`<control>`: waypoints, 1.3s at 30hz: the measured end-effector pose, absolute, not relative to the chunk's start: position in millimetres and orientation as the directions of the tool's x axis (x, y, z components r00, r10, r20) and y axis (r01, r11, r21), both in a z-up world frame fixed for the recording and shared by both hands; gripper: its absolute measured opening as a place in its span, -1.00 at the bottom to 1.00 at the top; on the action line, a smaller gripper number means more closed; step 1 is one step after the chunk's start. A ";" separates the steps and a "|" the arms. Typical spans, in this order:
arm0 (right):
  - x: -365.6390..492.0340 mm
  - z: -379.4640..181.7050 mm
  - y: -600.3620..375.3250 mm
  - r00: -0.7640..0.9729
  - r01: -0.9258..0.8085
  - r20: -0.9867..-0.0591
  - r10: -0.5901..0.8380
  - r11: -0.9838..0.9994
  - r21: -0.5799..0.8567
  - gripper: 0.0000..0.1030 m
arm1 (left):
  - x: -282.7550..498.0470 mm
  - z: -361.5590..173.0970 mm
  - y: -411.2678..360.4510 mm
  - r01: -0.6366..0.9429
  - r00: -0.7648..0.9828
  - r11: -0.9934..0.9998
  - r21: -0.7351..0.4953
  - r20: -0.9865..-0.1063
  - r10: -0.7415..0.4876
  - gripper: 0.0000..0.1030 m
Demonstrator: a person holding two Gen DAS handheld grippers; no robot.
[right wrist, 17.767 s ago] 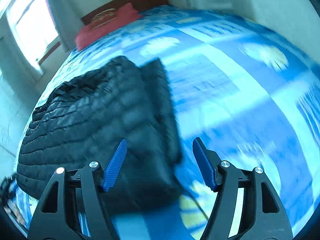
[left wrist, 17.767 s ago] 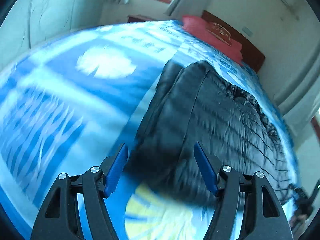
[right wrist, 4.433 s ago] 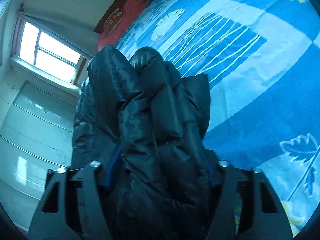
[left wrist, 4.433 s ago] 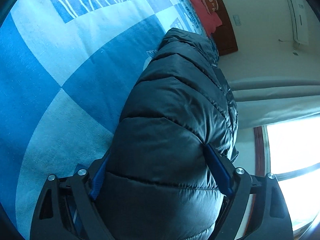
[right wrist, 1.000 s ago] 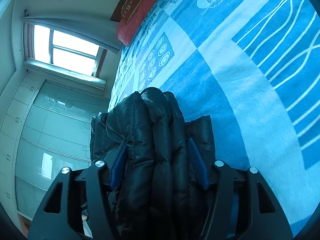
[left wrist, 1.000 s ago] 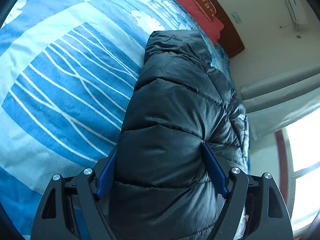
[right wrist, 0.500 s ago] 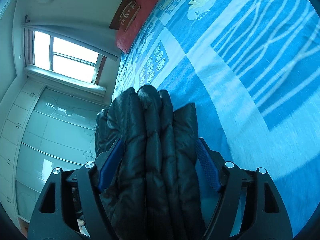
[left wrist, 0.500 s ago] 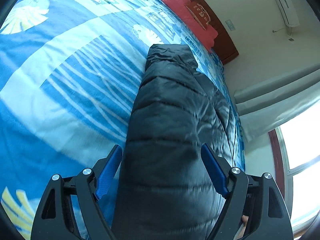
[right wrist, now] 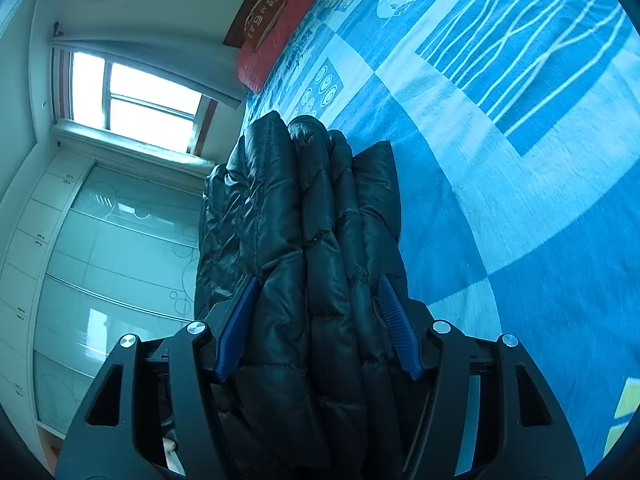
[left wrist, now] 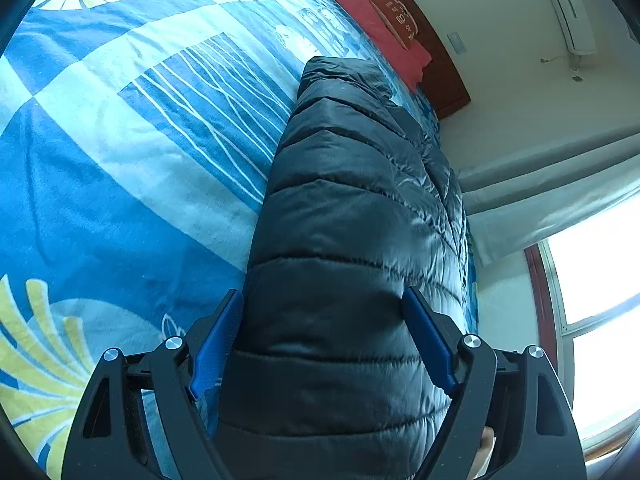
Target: Fold large clothes
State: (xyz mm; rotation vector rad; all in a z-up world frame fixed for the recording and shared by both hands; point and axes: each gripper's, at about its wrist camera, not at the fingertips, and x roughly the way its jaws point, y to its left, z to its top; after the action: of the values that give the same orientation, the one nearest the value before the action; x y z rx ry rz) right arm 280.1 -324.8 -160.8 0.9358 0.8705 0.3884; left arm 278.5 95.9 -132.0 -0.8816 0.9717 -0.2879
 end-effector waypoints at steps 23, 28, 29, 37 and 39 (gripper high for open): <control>183.9 -146.4 -334.9 0.660 0.077 -0.481 0.578 0.585 0.808 0.19 | 221.4 -114.3 85.8 -0.135 0.567 0.728 -0.672 -0.655 -0.499 0.55; 157.4 -123.1 -320.6 0.678 0.099 -0.597 0.428 0.752 0.651 0.21 | 195.6 -86.0 68.8 -0.098 0.617 0.844 -0.528 -0.697 -0.365 0.55; 150.9 -117.1 -315.8 0.685 0.107 -0.621 0.381 0.790 0.603 0.21 | 191.2 -81.5 65.7 -0.091 0.625 0.861 -0.501 -0.702 -0.342 0.55; 117.1 -74.6 -272.0 0.747 0.090 -0.651 0.131 0.951 0.295 0.53 | 160.2 -46.8 41.4 -0.059 0.699 0.949 -0.310 -0.691 -0.182 0.55; 113.8 -68.4 -263.9 0.757 0.087 -0.645 0.102 0.963 0.255 0.56 | 152.3 -39.9 35.7 -0.056 0.719 0.962 -0.267 -0.679 -0.147 0.59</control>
State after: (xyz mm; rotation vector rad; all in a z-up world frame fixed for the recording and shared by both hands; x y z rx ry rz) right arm 113.8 -263.9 -68.4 0.2782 0.7138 0.0085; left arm 152.3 35.7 -39.9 -0.2786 0.7691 -0.0513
